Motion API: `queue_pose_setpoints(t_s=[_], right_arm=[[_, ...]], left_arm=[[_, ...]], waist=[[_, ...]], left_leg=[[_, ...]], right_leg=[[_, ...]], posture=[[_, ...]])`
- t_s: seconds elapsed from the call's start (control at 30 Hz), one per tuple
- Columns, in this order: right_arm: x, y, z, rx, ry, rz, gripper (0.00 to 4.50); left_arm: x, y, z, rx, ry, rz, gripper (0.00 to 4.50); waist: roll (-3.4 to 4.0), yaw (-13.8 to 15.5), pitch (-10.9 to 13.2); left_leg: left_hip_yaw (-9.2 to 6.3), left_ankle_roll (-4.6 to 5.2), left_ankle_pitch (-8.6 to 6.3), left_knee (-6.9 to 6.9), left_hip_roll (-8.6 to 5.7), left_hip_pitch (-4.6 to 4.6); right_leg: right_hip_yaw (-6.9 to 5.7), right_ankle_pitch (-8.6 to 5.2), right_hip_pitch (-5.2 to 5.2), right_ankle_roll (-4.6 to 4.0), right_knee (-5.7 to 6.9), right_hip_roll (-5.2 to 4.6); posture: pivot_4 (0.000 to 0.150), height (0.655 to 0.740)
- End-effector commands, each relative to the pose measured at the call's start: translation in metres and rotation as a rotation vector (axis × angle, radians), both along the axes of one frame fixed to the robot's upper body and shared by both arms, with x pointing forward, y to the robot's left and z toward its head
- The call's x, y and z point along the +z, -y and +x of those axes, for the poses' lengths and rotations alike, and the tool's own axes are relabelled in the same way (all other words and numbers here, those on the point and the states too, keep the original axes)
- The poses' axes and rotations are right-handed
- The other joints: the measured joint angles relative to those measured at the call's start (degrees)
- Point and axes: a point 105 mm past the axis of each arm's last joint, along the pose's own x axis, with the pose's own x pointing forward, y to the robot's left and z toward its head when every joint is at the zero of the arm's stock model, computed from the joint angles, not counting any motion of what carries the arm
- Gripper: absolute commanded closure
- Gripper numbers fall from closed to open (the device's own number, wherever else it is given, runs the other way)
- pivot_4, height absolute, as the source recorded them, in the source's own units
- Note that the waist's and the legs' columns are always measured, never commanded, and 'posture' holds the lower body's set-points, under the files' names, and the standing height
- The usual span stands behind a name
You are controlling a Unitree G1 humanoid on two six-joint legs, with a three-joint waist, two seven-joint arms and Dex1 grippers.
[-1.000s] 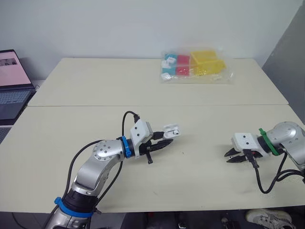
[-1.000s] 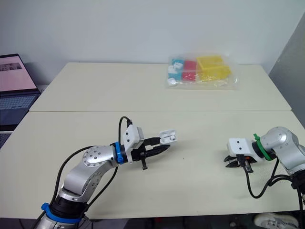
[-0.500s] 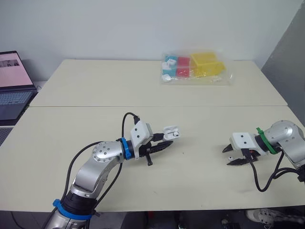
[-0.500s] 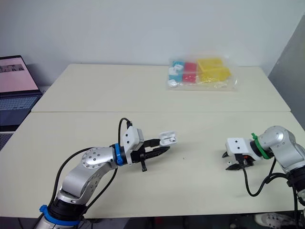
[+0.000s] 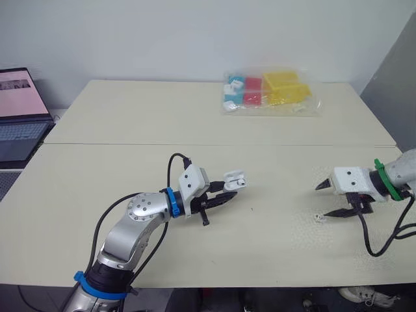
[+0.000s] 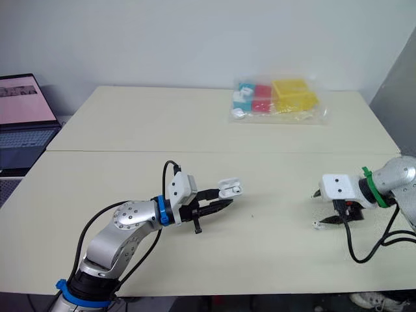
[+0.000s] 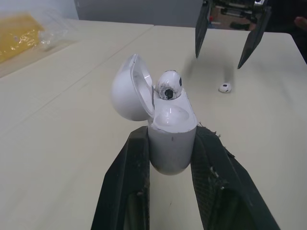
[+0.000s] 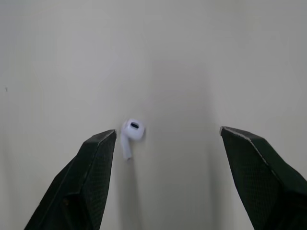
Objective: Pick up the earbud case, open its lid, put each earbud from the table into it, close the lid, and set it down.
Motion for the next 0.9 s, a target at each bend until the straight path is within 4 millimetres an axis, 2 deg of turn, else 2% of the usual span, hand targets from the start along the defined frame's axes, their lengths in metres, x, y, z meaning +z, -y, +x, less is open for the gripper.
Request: queue_pose_setpoints(t_s=[0.03,0.27,0.7,0.9], right_arm=[[0.005,-0.013,-0.013,-0.093,-0.052,-0.019,0.91],[-0.012,-0.017,-0.009,-0.170,-0.059,-0.095,0.91],[-0.023,-0.008,0.006,-0.178,-0.086,-0.172,0.91],[-0.024,-0.012,0.008,-0.171,-0.092,-0.159,0.91]], left_arm=[[0.008,0.010,-0.001,-0.032,0.049,-0.021,3.70],[0.004,0.016,0.000,-0.040,0.063,-0.023,3.70],[-0.002,0.027,0.000,-0.038,0.064,-0.047,3.70],[-0.003,0.027,-0.002,-0.041,0.062,-0.046,3.70]], waist=[[0.02,-0.11,-0.01],[0.01,-0.13,-0.01],[0.01,-0.14,0.00],[0.01,-0.19,0.00]], left_leg=[[0.00,0.00,0.00,0.00,0.00,-0.05],[-0.01,0.00,0.00,0.03,-0.03,-0.04],[-0.02,0.00,0.00,0.02,-0.08,-0.15],[-0.01,0.00,0.00,0.03,-0.08,-0.14]], right_leg=[[0.01,0.01,-0.06,0.01,0.01,0.00],[-0.06,0.01,-0.05,0.01,0.00,0.01],[-0.07,0.01,-0.13,0.02,-0.04,0.04],[-0.09,0.01,-0.12,0.02,-0.03,0.07]], posture=[[0.150,0.7400],[0.150,0.7400],[0.150,0.7400],[0.150,0.7400]])
